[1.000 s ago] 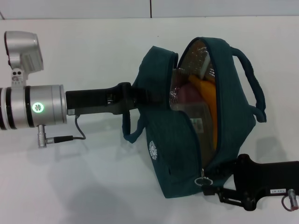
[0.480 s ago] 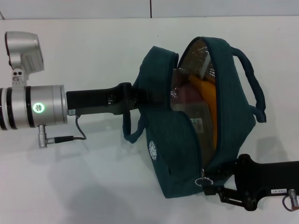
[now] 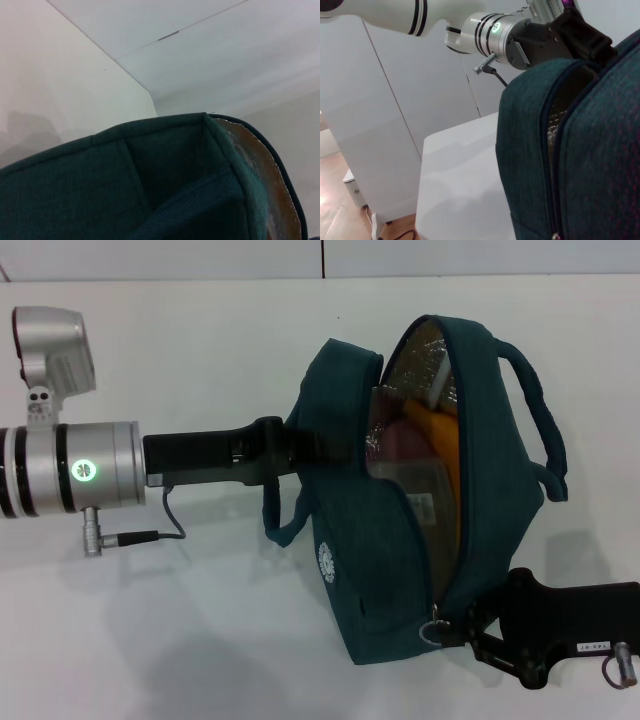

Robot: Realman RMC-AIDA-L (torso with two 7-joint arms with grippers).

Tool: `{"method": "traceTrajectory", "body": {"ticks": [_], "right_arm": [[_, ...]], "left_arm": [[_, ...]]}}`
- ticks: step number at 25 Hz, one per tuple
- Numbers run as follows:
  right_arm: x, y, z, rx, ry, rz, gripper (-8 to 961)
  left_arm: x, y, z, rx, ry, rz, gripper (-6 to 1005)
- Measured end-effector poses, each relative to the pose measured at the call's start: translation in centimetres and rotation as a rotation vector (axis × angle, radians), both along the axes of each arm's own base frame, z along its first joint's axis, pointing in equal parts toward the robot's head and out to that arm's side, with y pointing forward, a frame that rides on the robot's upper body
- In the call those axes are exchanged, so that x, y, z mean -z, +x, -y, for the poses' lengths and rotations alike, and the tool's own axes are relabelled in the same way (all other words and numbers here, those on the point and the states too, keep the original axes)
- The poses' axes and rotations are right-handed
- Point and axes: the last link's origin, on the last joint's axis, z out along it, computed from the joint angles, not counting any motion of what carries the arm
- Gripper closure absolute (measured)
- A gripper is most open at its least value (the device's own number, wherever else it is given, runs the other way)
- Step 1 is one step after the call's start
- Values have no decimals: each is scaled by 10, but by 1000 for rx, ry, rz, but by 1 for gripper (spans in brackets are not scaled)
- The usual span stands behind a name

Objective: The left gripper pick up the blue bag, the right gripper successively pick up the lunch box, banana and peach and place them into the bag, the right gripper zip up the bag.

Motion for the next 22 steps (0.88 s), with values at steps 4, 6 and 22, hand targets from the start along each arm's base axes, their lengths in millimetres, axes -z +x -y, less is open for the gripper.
{"method": "traceTrajectory", "body": {"ticks": [4, 6, 22], "right_arm": [[0, -1, 0, -3, 0, -1, 946], [-4, -1, 1, -13, -1, -10, 946], [-31, -14, 3, -80, 29, -17, 945]], "left_arm": [[0, 0, 0, 0, -3, 0, 949], [0, 0, 1, 0, -4, 2, 949], [2, -7, 14, 115, 110, 62, 847]]}}
